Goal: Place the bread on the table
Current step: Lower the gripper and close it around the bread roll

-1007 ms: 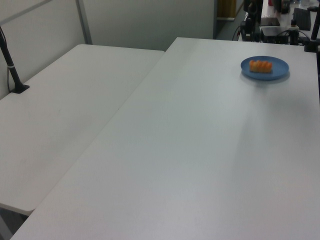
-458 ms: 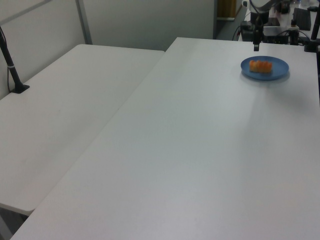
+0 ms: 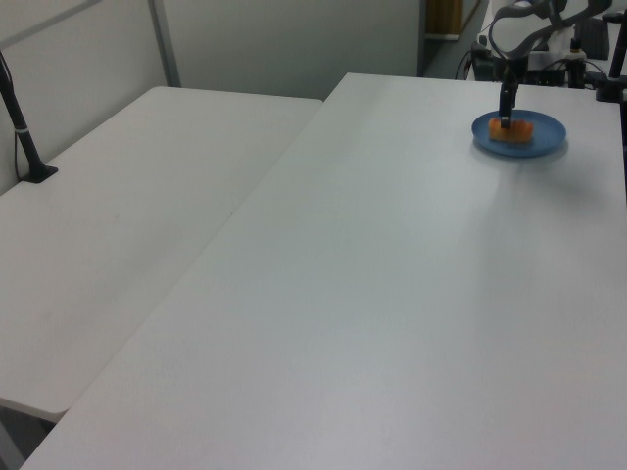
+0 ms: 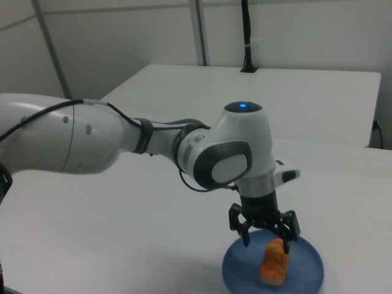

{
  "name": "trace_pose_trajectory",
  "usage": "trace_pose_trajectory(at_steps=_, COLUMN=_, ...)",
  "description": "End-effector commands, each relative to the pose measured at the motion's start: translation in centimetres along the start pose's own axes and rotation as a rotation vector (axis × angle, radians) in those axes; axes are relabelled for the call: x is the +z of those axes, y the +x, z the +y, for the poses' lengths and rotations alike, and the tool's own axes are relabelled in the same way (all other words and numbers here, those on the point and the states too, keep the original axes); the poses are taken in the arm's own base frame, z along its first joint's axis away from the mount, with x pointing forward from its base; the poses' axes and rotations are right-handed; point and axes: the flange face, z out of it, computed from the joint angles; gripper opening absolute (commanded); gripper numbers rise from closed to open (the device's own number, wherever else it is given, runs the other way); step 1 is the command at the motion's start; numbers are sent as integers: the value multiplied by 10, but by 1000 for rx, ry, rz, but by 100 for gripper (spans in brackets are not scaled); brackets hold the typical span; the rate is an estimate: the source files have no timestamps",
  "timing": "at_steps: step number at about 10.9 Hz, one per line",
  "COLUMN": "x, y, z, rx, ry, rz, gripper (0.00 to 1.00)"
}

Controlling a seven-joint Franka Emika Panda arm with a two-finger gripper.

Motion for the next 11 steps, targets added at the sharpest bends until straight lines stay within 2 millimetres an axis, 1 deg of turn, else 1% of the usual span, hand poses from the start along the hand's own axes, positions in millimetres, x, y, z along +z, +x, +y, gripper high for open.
trace_pose_trajectory(at_steps=1, x=15, y=-14, z=18, rx=-12, ry=-32, rz=25, gripper=100)
trace_pose_trajectory(at_steps=3, x=31, y=-18, z=19, rx=-10, ry=-45, rz=35, gripper=100)
trace_pose_trajectory(at_steps=4, x=35, y=-19, z=18, rx=-10, ry=-42, rz=32, gripper=97)
trace_pose_trajectory(at_steps=5, x=38, y=-20, z=17, rx=-10, ry=-38, rz=27, gripper=91)
trace_pose_trajectory(at_steps=8, x=41, y=-21, z=12, rx=-4, ry=-27, rz=21, gripper=56)
trace_pose_trajectory(at_steps=9, x=41, y=-19, z=10, rx=-3, ry=-22, rz=16, gripper=50)
trace_pose_trajectory(at_steps=10, x=41, y=-18, z=8, rx=1, ry=-18, rz=18, gripper=41)
trace_pose_trajectory(at_steps=11, x=40, y=-18, z=7, rx=3, ry=-16, rz=19, gripper=38)
